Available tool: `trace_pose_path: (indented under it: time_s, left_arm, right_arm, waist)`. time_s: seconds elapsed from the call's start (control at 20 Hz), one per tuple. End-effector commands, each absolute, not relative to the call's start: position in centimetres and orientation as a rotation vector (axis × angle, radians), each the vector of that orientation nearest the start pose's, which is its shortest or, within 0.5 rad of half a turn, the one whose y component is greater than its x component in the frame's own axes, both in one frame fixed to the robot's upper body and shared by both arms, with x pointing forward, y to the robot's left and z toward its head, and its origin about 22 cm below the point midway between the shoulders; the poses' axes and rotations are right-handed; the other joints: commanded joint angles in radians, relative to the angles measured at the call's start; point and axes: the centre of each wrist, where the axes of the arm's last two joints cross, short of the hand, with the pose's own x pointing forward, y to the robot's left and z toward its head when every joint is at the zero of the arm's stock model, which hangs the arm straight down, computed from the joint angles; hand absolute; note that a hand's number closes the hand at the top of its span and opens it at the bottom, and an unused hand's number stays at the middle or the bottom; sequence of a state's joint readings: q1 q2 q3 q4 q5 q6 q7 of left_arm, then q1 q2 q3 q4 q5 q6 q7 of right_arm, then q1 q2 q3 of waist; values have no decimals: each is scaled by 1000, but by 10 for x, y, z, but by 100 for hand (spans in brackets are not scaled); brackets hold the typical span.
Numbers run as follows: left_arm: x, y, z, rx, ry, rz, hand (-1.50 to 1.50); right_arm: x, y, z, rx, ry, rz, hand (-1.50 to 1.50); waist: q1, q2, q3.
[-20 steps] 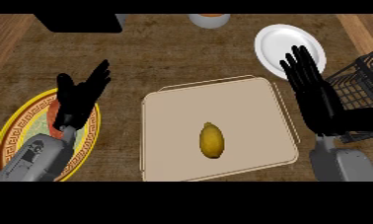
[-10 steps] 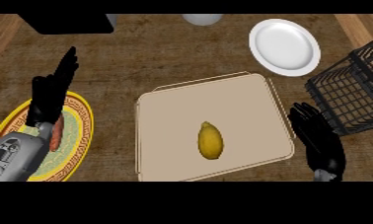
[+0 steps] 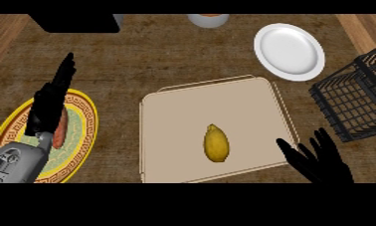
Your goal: Pick the lemon from the tray and place it in the tiered basket
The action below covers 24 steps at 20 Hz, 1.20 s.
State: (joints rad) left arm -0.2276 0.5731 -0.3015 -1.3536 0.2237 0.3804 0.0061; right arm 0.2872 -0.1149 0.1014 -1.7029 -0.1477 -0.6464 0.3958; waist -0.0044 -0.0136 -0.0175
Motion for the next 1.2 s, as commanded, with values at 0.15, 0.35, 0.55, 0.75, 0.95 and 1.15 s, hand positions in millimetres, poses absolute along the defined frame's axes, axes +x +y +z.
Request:
trace_pose_path:
  time_s: [0.15,0.35,0.55,0.75,0.95,1.15]
  left_arm:
    - [282,294,28,416,-1526,-251,0]
    - [289,298,31,439,-1544,-239,0]
    - [282,290,35,409,-1536,-239,0]
    - [286,298,36,420,-1550,-251,0]
    - [288,290,38,424,-1539,-243,0]
    - [278,295,30,437,-1528,-242,0]
  right_arm:
    - [166,-256,30,-275,-773,-112,-150]
    - [198,-253,88,-259,-731,2,-150]
    - [230,-238,116,-230,-644,-19,-150]
    - [262,-241,118,-189,-562,-10,-150]
    - [267,-222,103,-134,-494,51,-150]
    - [270,-210,84,-144,-430,105,-150]
  waist:
    - [29,14,11]
    - [25,17,13]
    - [30,15,15]
    - [30,17,15]
    - [20,15,16]
    - [22,15,16]
